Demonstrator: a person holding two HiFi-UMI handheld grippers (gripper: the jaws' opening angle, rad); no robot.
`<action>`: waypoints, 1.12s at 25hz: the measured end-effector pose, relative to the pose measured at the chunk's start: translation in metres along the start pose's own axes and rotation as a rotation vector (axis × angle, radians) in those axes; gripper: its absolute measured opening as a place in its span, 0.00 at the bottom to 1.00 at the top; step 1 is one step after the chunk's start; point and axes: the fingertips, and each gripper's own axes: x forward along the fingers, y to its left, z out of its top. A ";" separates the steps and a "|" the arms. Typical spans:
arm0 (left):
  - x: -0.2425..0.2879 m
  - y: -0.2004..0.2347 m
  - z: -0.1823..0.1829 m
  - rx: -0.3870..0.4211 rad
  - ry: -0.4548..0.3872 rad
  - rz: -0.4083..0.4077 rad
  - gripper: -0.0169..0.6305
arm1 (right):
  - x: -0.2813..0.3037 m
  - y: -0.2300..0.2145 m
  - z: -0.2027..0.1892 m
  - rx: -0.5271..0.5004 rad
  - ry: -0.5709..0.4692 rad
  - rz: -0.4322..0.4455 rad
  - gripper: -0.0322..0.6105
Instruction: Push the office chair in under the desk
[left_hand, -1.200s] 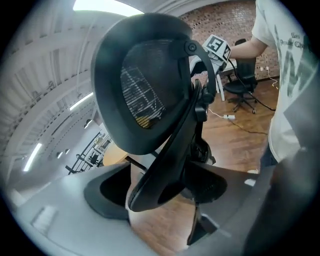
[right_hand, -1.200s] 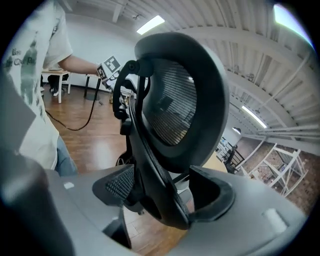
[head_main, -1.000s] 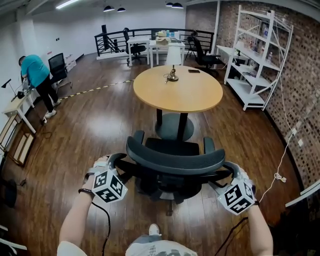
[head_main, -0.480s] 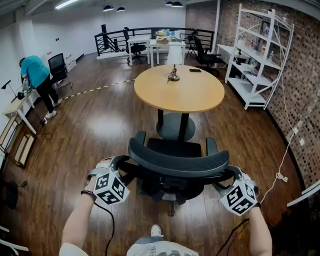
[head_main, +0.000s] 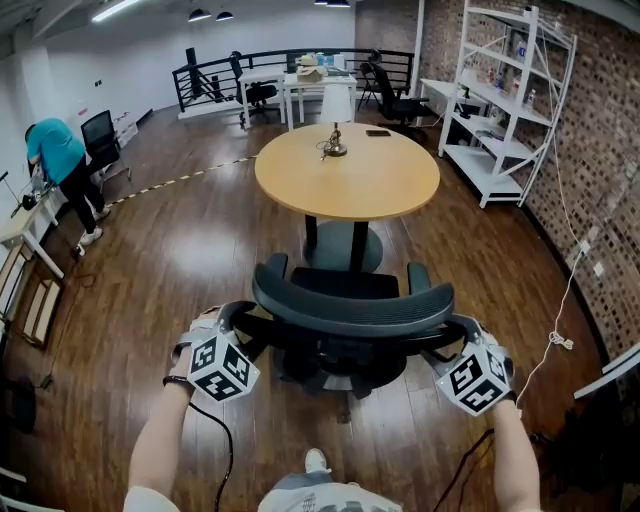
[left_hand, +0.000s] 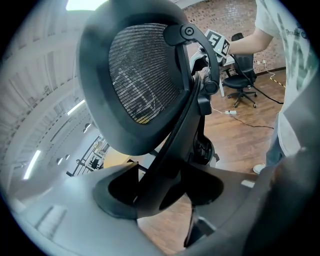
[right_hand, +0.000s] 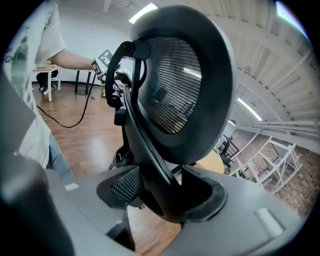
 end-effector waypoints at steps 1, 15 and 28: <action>0.004 0.004 0.001 -0.001 -0.001 -0.003 0.47 | 0.003 -0.005 0.000 0.004 0.001 -0.004 0.45; 0.060 0.055 0.008 0.015 -0.026 -0.034 0.47 | 0.050 -0.052 0.007 0.052 0.016 -0.066 0.47; 0.103 0.095 0.022 0.011 -0.031 -0.041 0.47 | 0.085 -0.098 0.009 0.079 0.038 -0.094 0.49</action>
